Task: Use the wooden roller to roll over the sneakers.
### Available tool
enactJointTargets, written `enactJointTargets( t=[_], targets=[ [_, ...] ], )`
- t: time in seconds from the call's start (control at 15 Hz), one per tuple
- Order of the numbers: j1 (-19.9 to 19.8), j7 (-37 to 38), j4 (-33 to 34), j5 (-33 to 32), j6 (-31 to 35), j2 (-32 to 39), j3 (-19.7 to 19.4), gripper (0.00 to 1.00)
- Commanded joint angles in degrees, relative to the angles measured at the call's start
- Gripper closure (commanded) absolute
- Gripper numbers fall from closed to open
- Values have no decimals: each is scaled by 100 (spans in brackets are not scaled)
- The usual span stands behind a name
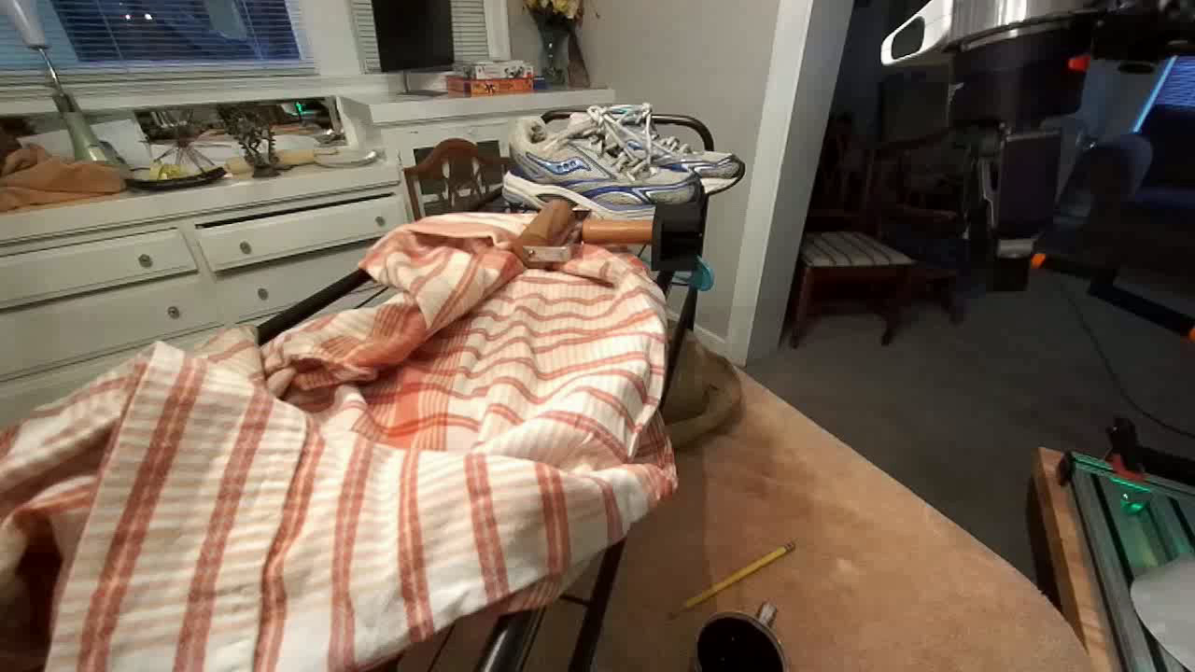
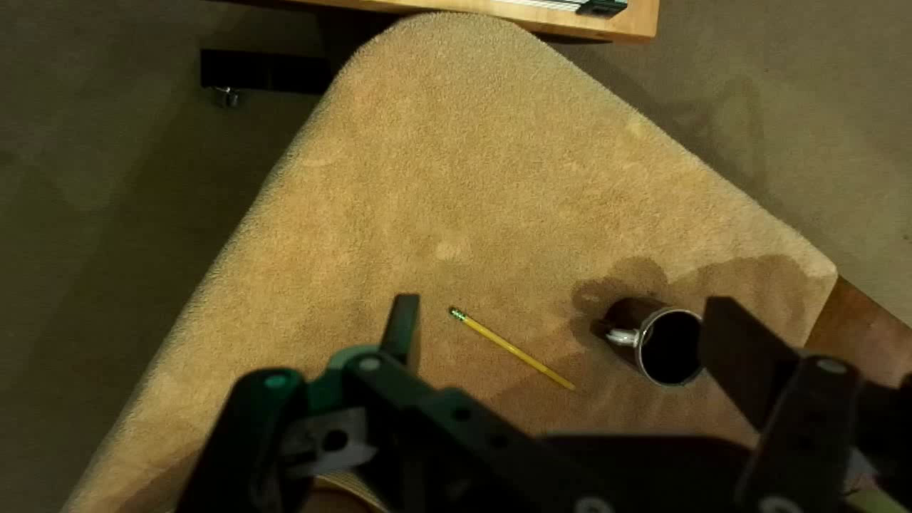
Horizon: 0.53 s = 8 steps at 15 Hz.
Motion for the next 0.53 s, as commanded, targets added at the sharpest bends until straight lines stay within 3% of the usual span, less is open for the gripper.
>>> enactJointTargets(
  t=[0.0,0.4,0.47],
  targets=[
    [-75,-33,10,27,-16,3,59,0],
    [-75,-33,10,27,-16,3,59,0],
    [-102,-29,-33,12,239,8,69,0]
  ],
)
